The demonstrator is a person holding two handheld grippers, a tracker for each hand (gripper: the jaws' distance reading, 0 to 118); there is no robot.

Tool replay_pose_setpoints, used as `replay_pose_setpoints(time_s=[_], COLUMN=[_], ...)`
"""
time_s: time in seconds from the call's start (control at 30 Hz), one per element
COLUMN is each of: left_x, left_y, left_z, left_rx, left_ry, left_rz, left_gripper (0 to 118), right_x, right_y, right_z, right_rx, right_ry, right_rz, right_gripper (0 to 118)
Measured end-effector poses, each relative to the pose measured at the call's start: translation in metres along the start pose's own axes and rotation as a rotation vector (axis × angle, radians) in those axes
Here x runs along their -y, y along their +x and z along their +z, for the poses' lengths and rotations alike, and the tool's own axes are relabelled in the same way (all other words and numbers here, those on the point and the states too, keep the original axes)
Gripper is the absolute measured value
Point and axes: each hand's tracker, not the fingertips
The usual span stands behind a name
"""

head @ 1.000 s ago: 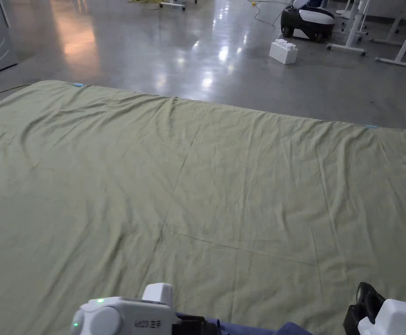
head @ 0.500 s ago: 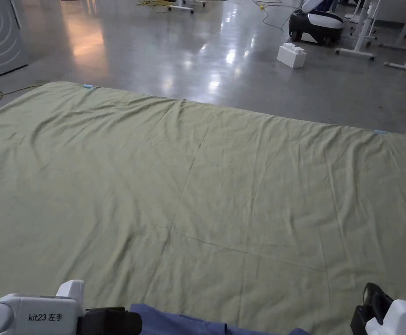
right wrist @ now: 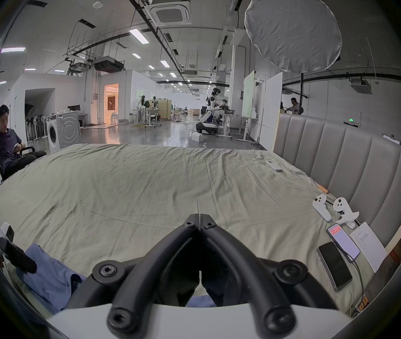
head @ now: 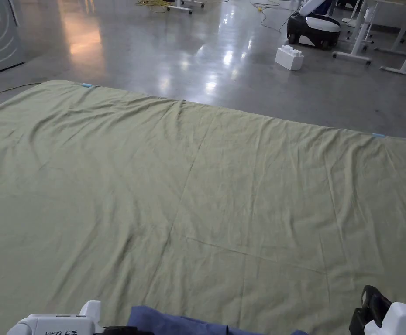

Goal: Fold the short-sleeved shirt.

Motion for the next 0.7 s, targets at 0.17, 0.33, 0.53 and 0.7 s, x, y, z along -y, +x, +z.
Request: replay_pose_setpoints(time_s=[0.17, 0.33, 0.53, 0.7], left_x=[0.0, -0.006, -0.031, -0.046], left_y=[0.009, 0.042, 0.086, 0.121], left_z=[0.006, 0.025, 0.074, 0.117], left_rx=[-0.005, -0.039, -0.193, -0.384], left_ry=[0.007, 0.023, 0.052, 0.081], left_rz=[-0.01, -0.101, -0.228, -0.249], left_gripper=[15, 14, 14, 14], right_x=[0.001, 0.0, 0.0, -0.001], right_y=[-0.001, 0.0, 0.002, 0.002], right_z=[0.002, 0.003, 0.004, 0.003], right_rx=[0.0, 0.0, -0.002, -0.008], right_ry=[-0.001, 0.001, 0.008, 0.014], right_rz=[0.002, 0.003, 0.006, 0.002], right_gripper=[0, 0, 0, 0])
